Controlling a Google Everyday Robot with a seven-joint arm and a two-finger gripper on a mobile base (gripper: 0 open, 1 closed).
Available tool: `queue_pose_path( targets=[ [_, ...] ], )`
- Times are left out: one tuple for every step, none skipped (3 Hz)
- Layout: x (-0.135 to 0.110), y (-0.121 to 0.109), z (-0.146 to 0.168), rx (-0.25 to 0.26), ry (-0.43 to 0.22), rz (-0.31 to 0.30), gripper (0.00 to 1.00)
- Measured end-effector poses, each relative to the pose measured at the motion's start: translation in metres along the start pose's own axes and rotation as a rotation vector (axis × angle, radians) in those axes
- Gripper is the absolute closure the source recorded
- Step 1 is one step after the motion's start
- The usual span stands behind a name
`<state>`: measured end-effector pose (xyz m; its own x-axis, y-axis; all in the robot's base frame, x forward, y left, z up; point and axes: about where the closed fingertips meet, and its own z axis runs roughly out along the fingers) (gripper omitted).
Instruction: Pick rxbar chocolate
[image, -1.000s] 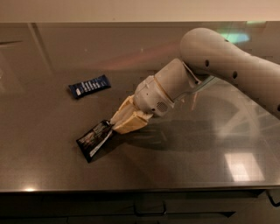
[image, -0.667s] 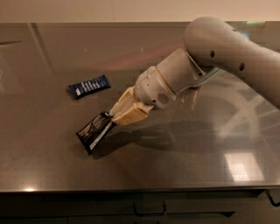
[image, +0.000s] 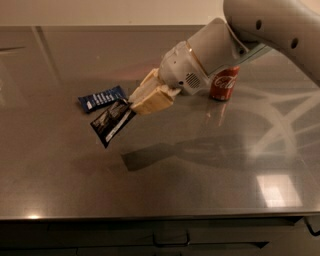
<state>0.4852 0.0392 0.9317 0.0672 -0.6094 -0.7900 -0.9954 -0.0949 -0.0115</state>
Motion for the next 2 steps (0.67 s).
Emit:
queue_pose_path(
  targets=[
    [-0.0216, -0.0207, -0.0535, 0.064, 0.030, 0.022, 1.00],
    [-0.0216, -0.0207, -0.0535, 0.064, 0.030, 0.022, 1.00]
  ],
)
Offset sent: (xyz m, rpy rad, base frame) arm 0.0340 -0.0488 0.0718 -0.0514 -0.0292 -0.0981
